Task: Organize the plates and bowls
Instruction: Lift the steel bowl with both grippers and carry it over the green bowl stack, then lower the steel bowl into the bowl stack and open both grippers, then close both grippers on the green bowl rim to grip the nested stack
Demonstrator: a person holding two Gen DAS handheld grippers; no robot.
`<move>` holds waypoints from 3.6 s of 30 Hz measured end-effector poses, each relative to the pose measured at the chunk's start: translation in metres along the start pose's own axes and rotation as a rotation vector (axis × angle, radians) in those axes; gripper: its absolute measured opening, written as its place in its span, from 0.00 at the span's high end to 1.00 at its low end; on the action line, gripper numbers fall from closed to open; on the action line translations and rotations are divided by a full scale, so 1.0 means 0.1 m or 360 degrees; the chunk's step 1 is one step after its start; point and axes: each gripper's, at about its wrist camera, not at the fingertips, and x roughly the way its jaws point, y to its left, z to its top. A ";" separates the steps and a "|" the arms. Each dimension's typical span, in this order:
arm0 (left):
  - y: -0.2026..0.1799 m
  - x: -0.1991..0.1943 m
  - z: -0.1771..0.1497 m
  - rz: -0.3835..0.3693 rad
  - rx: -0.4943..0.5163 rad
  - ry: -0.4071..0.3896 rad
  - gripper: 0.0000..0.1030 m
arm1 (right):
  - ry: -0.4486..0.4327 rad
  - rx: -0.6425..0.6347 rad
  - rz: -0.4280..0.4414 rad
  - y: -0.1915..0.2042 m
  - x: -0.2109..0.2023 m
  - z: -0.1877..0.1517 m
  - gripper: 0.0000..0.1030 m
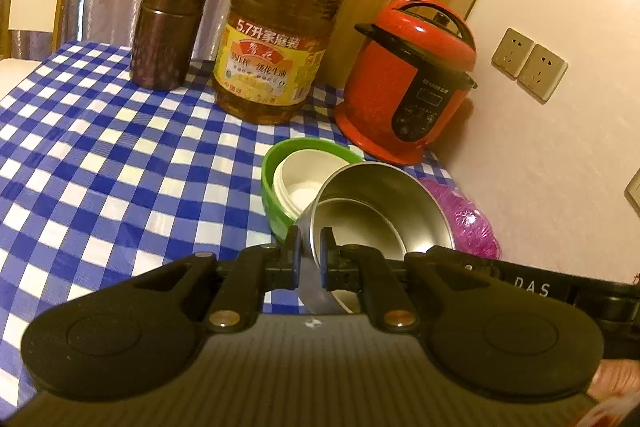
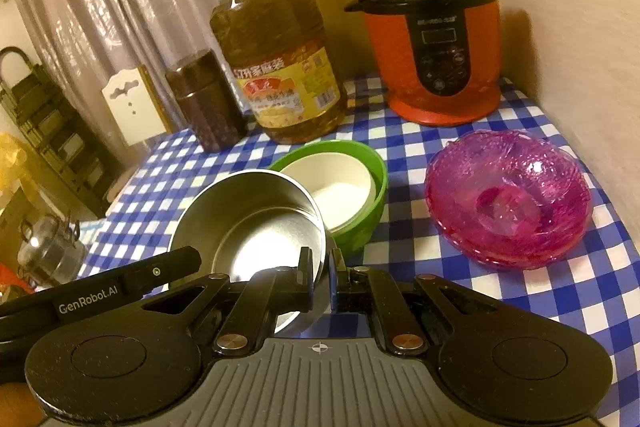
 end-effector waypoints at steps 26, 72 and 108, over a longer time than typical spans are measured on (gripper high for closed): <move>-0.11 0.49 0.47 -0.0065 0.0051 -0.0046 0.93 | -0.0142 0.0092 -0.0071 -0.16 0.24 0.42 0.93; 0.16 1.08 0.58 -0.0030 -0.0045 0.0151 0.92 | -0.0002 0.0112 -0.0151 -0.31 1.01 0.58 0.95; 0.28 1.08 0.61 0.0034 -0.0091 0.0078 0.80 | -0.0023 0.0253 -0.0150 -0.68 1.22 0.56 0.61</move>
